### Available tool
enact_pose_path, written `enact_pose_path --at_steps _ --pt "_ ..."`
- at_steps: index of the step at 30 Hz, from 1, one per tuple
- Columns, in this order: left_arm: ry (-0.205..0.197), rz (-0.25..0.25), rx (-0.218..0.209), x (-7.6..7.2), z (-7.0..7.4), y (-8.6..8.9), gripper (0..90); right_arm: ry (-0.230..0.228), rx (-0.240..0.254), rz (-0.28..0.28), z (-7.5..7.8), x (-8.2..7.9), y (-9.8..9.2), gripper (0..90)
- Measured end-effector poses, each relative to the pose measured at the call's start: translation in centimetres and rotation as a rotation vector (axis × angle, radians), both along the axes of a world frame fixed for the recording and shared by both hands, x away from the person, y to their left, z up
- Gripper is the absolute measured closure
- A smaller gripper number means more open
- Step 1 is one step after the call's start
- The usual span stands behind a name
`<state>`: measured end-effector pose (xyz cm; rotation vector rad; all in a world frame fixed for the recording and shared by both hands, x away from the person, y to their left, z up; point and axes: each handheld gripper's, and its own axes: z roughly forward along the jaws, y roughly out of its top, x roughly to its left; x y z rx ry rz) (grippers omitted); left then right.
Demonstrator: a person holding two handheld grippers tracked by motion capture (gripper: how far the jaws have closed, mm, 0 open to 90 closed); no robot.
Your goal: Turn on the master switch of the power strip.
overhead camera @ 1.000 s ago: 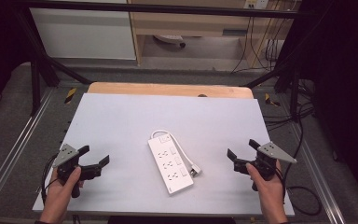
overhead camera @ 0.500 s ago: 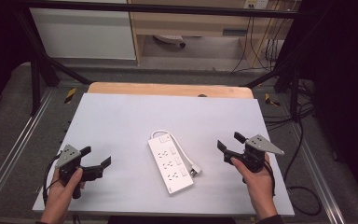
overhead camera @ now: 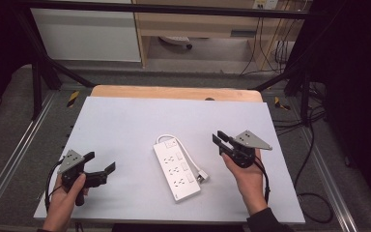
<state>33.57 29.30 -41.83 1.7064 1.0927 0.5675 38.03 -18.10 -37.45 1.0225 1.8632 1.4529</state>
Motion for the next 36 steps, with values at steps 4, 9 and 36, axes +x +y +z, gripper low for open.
enact_pose_path --at_steps 4,9,36 --pt "0.001 -0.005 0.002 0.0 0.0 -0.1 6.5 -0.020 -0.003 0.019 0.5 0.5 1.3 79.4" --pt "0.002 -0.004 0.007 0.0 0.0 -0.1 6.5 -0.030 0.006 0.045 1.3 1.0 2.5 85.8" --pt "0.004 -0.003 0.018 -0.2 0.0 0.1 6.3 0.005 0.041 0.073 2.5 3.8 6.4 90.0"
